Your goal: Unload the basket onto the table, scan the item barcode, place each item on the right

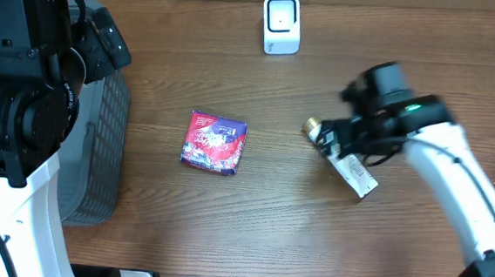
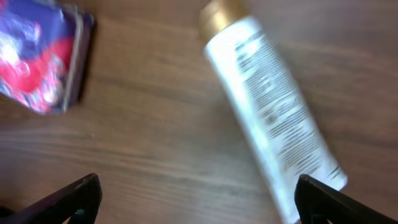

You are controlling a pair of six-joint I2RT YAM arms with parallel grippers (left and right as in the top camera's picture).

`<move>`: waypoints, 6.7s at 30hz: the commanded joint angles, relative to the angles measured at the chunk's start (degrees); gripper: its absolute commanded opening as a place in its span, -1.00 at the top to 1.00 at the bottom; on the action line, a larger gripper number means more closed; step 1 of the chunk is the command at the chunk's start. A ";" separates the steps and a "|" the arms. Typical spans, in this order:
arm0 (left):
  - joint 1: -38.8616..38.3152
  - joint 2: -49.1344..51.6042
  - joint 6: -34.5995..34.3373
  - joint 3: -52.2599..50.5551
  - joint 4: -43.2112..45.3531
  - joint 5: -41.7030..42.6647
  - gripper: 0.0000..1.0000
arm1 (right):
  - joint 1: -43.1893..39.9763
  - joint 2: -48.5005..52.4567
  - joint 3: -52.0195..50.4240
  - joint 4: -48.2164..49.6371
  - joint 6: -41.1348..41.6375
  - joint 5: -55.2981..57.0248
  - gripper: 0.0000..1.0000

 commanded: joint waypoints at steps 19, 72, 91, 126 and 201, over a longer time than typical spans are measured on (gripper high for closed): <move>0.26 0.39 -0.61 0.28 0.09 -0.76 -1.00 | -19.54 29.64 0.57 3.50 -17.88 -23.65 -1.00; -0.55 1.81 0.46 -0.28 7.74 26.69 -0.99 | -30.21 26.84 -0.68 0.28 -16.33 -23.43 0.92; -24.17 32.35 4.33 -1.77 7.93 46.77 0.91 | -32.63 26.49 -0.79 0.04 -16.52 -24.41 0.92; -27.26 36.28 -21.35 -52.59 82.66 61.35 0.91 | -30.08 26.51 -1.44 -1.27 -16.50 -27.02 0.92; -21.16 38.01 -13.68 -57.57 72.57 62.60 0.91 | -21.84 26.51 -17.40 22.08 3.08 -12.59 0.92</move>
